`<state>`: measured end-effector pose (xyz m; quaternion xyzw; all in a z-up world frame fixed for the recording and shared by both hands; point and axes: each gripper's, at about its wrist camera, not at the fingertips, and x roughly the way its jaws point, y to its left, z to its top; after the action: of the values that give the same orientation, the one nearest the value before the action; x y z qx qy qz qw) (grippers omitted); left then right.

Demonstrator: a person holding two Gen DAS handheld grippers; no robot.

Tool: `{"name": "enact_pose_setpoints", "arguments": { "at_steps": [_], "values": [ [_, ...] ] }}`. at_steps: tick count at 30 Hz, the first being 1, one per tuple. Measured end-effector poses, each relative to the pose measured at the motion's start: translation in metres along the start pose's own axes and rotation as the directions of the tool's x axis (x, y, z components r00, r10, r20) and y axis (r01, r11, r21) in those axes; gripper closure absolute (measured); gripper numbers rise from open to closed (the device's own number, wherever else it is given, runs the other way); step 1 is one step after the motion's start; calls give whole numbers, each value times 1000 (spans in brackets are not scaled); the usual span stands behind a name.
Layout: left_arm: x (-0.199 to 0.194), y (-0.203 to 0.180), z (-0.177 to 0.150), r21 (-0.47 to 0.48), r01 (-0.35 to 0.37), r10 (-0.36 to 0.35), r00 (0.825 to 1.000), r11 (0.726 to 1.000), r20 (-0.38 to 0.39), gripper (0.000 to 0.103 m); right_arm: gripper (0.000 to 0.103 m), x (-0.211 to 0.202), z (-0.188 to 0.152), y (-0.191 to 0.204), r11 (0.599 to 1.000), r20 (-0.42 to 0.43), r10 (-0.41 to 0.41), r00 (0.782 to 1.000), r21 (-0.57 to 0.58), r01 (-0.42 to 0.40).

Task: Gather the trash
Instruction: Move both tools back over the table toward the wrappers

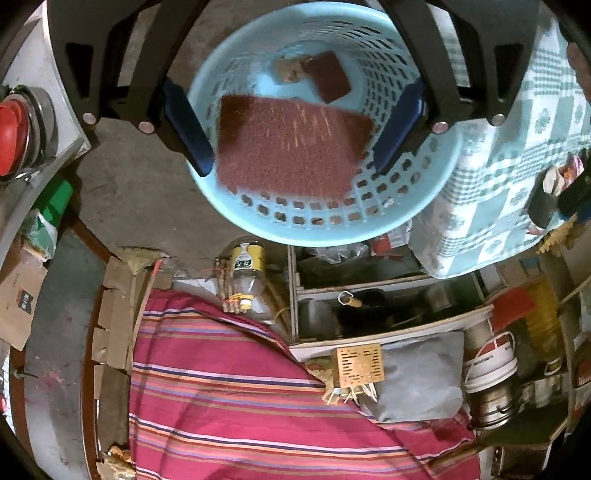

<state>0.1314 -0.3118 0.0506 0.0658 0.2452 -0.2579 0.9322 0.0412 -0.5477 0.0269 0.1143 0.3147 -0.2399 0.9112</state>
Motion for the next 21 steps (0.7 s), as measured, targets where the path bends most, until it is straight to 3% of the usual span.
{"name": "enact_pose_setpoints", "arguments": {
  "at_steps": [5,10,21],
  "values": [
    [-28,49,-6,-26,-83,83,996,996,11,6,8,-11,4,21,999,19,19,1000,30,-20],
    [-50,100,-16,-51,-160,161,987,986,13,6,8,-22,5,66,998,44,67,997,1,-67],
    [-81,231,-45,-185,-334,332,942,924,-43,6,8,-30,-7,191,972,40,188,981,-148,-181]
  ]
}}
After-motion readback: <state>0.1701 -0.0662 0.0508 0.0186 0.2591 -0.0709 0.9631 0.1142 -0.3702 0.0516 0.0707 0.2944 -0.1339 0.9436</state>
